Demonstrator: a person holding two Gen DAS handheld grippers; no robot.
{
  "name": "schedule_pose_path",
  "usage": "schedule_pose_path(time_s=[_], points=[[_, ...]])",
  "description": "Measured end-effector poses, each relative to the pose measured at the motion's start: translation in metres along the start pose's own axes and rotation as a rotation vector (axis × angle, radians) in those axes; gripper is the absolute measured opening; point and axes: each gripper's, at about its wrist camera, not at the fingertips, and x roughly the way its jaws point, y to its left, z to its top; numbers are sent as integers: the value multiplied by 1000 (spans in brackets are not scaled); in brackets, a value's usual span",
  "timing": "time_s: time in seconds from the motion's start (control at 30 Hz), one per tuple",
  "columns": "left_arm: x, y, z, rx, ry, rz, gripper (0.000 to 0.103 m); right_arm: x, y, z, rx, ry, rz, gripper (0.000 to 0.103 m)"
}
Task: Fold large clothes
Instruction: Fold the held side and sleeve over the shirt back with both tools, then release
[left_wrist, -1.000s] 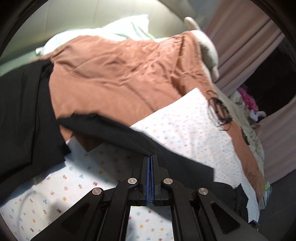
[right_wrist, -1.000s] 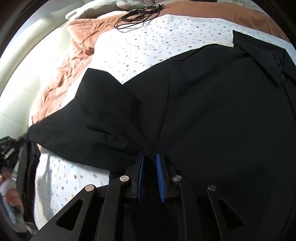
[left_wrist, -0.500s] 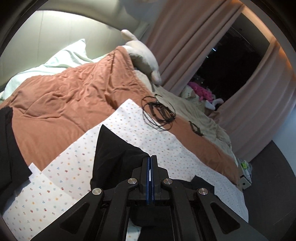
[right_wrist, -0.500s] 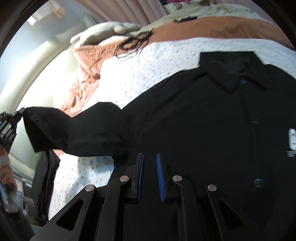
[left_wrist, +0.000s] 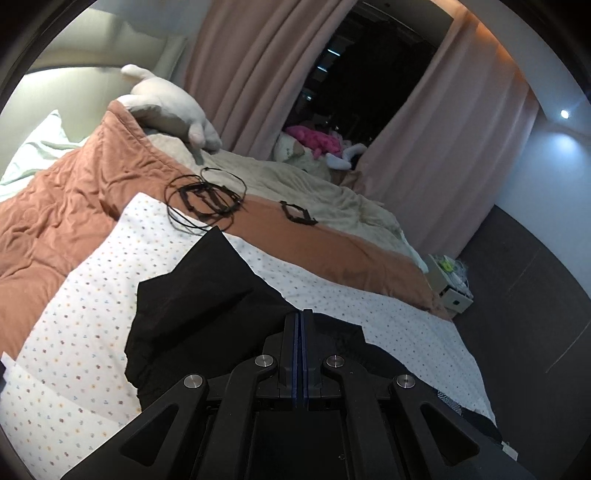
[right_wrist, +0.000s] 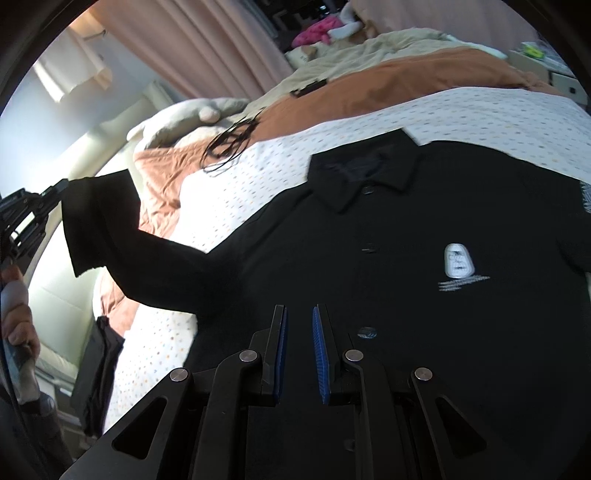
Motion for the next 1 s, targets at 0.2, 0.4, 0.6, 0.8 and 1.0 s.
schedule_pose_path(time_s=[0.2, 0.4, 0.6, 0.8, 1.0], points=[[42, -45, -28, 93, 102, -54, 0, -25, -40, -10, 67, -45, -37, 15], [89, -90, -73, 172, 241, -106, 0, -42, -74, -26, 100, -54, -60, 15], [131, -113, -116, 193, 471, -142, 46, -54, -102, -38, 139, -47, -69, 17], [109, -91, -127, 169, 449, -124, 90, -51, -101, -41, 151, -44, -59, 18], [76, -42, -115, 153, 388, -13, 90, -30, -70, -36, 106, -13, -41, 27]])
